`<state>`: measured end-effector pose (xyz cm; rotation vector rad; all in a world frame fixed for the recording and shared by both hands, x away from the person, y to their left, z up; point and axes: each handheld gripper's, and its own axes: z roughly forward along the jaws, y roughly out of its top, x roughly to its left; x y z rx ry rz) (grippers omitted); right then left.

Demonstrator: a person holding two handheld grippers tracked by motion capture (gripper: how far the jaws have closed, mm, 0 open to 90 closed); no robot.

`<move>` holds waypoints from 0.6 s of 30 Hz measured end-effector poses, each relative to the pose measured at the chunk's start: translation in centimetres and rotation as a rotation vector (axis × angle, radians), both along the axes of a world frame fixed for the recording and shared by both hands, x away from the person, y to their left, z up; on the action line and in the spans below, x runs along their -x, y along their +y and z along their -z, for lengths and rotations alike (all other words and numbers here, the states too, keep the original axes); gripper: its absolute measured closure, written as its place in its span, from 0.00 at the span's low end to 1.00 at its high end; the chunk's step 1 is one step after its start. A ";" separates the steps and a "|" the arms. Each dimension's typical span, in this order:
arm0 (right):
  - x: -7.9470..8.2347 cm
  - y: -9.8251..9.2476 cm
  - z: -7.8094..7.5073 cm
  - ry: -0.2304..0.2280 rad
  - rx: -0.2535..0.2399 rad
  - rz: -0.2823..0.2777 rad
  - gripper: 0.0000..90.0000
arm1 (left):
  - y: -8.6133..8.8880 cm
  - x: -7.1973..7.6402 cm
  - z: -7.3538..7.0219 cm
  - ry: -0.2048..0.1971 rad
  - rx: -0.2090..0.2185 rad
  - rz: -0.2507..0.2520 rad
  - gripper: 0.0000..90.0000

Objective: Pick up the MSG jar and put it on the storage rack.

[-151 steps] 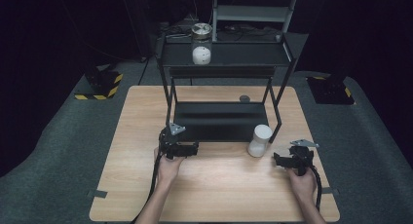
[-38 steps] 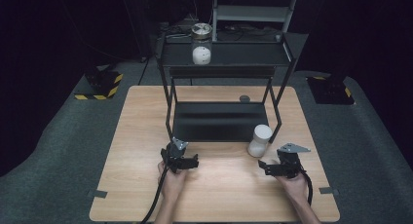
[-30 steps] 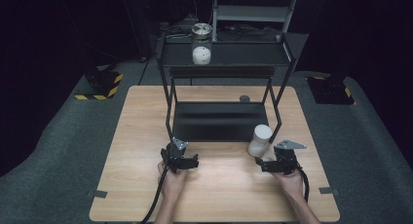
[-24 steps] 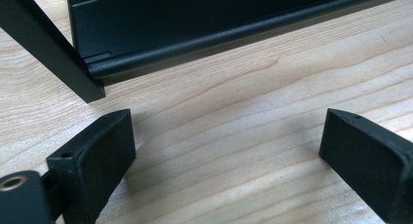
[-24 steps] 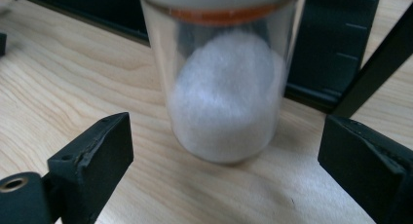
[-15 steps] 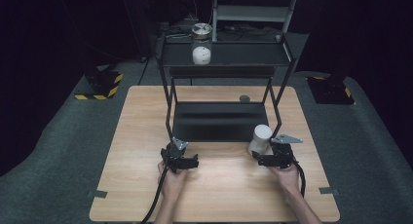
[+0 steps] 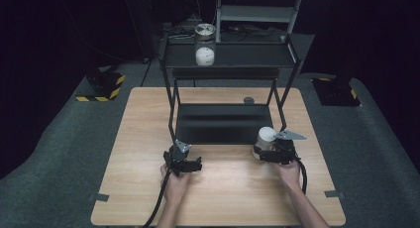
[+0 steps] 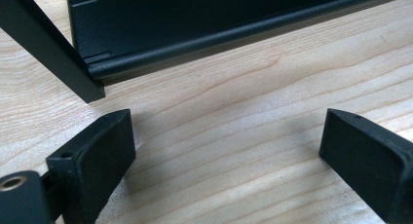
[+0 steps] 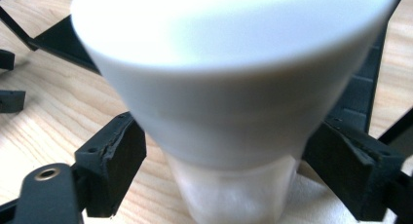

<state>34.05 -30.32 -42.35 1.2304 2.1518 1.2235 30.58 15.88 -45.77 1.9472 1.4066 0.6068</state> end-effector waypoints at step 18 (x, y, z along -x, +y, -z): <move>0.5 0.9 0.2 -0.071 0.041 0.008 0.35 | 0.0 0.0 0.0 0.001 -0.001 0.001 0.06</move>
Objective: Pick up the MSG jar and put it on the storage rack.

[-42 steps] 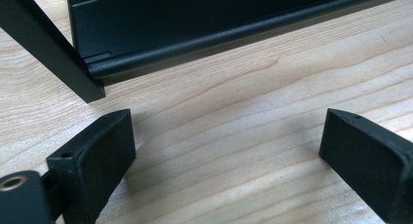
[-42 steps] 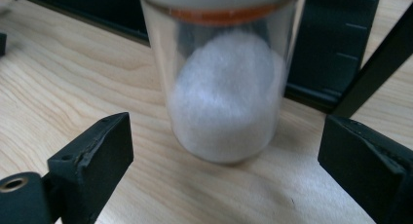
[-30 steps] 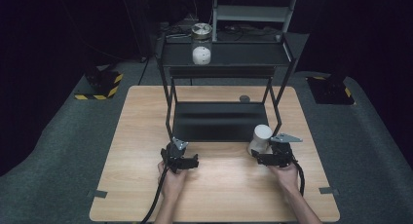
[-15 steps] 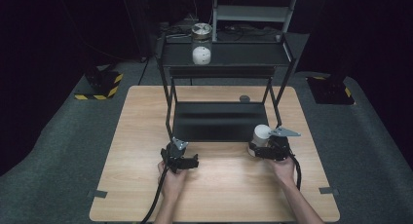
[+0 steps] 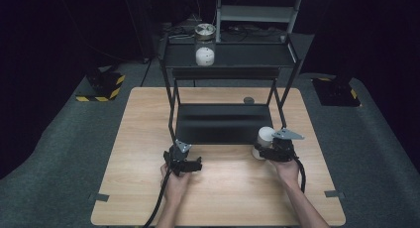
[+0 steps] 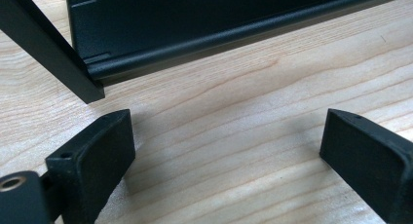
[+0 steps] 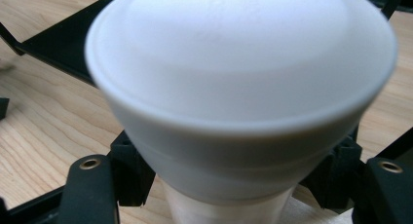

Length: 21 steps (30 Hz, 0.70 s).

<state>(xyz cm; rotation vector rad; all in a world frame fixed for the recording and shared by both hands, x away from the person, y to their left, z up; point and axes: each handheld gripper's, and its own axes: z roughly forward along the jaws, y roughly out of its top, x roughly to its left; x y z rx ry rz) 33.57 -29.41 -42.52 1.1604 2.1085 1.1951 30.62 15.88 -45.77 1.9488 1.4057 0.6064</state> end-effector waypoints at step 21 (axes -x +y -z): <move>0.4 -0.1 -0.1 -0.035 0.037 -0.035 0.37 | 0.0 0.0 0.0 0.000 0.001 0.000 0.06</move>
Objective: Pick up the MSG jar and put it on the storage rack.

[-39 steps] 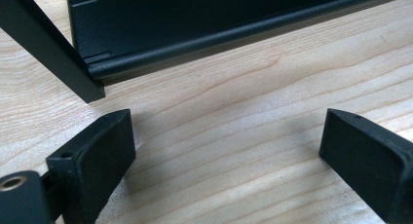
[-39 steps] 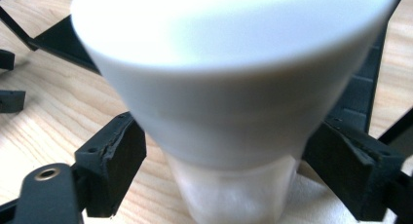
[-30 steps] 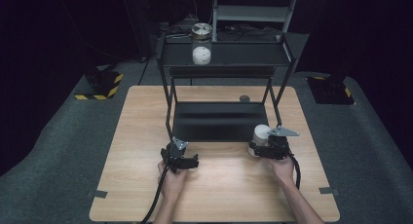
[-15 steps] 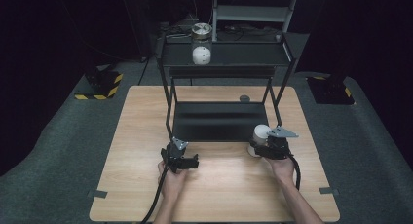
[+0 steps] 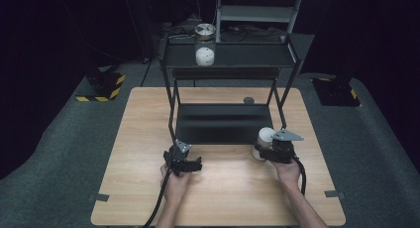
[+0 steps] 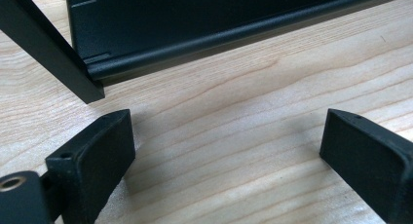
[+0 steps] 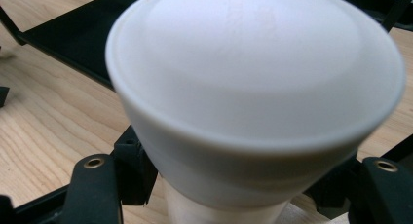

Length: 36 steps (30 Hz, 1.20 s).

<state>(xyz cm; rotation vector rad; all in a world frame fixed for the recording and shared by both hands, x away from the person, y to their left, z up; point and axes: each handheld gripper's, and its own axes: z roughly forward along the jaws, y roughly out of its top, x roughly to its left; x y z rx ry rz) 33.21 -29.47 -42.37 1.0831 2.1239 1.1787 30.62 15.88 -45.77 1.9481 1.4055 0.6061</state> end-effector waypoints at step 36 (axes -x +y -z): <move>-1.8 -2.1 -7.2 0.043 -0.095 -0.132 0.38 | 0.0 0.0 0.0 0.000 -0.001 0.005 0.06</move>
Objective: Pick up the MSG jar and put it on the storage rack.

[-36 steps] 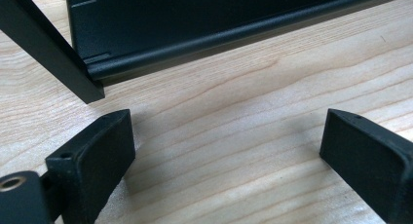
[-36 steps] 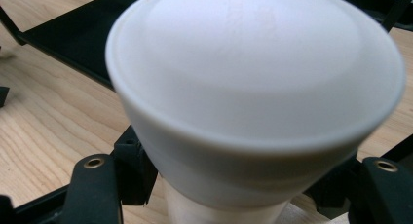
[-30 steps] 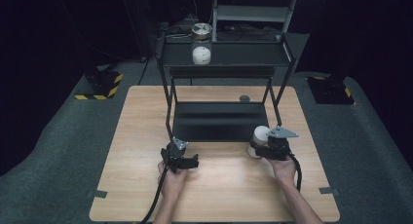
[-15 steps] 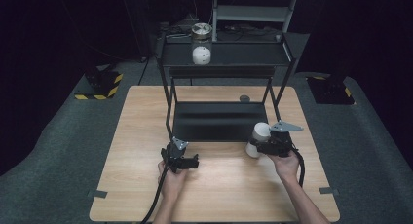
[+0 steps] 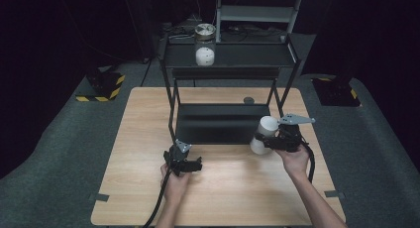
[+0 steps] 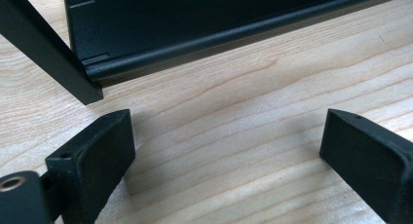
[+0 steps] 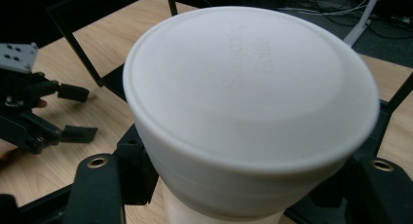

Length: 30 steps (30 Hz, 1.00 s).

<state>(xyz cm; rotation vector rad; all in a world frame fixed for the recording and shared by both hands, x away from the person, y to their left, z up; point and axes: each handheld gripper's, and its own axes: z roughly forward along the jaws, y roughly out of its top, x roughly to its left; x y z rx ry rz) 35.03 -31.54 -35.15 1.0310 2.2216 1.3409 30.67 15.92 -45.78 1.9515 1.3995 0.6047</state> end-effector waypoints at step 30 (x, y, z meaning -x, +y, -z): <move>-1.3 0.0 -7.4 -0.032 0.006 -0.045 0.38 | 0.0 0.0 0.0 0.000 -0.002 -0.001 0.06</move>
